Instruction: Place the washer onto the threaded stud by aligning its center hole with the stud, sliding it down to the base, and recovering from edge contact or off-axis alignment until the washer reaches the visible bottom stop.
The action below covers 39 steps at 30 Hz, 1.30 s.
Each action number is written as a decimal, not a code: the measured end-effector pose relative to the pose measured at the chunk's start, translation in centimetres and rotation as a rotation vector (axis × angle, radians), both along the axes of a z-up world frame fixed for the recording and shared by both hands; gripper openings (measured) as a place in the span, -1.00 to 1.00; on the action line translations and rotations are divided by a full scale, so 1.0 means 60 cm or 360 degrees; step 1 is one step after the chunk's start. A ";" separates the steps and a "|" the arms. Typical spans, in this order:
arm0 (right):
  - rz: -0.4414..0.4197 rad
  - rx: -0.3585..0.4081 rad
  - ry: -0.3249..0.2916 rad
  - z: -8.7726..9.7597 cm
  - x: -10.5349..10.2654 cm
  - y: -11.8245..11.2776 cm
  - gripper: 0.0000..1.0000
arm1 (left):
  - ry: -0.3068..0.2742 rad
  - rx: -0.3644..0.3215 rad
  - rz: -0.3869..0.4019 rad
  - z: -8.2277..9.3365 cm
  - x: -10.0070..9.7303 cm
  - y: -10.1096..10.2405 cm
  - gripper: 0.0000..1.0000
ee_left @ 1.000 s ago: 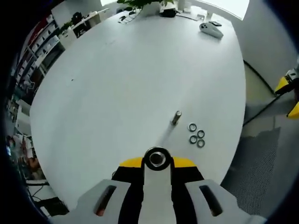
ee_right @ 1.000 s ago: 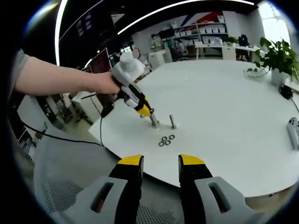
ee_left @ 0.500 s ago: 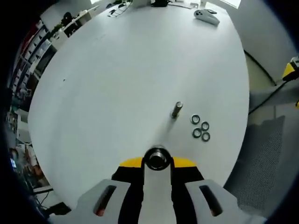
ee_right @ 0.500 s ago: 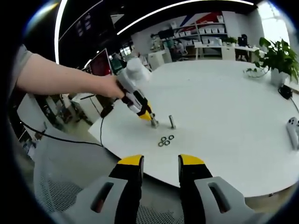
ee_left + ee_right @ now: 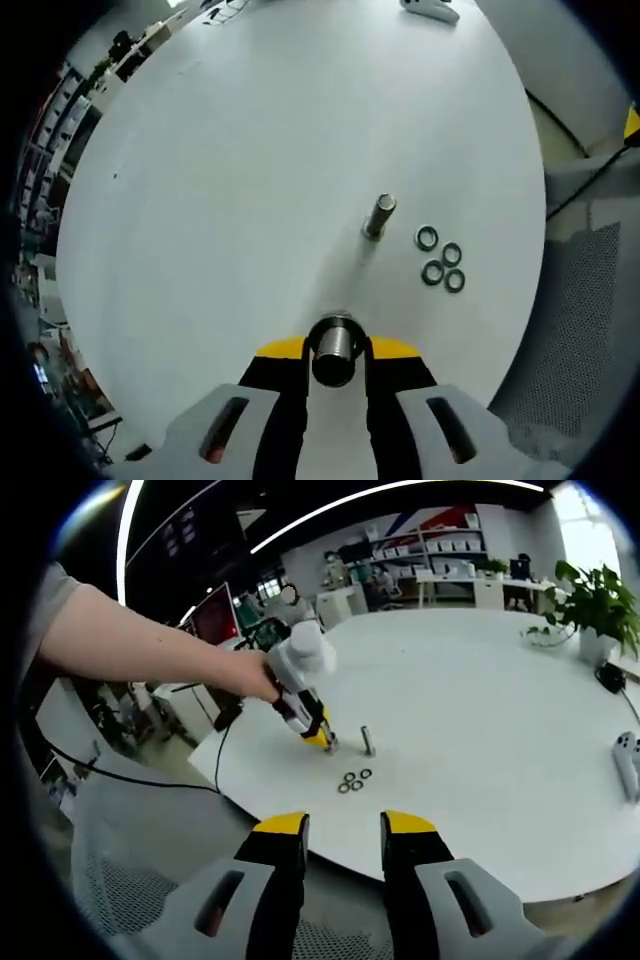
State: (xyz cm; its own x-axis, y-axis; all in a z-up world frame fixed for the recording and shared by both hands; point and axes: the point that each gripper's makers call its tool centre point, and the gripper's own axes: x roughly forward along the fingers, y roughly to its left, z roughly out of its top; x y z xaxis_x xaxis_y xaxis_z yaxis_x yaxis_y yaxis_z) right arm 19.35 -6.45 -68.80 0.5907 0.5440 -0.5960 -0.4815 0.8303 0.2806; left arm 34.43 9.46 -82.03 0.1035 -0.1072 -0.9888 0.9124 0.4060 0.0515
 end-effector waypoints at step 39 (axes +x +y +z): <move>0.0040 0.0010 -0.0004 0.003 -0.003 0.009 -0.39 | -0.0088 0.0002 0.0513 0.019 0.003 0.141 -0.43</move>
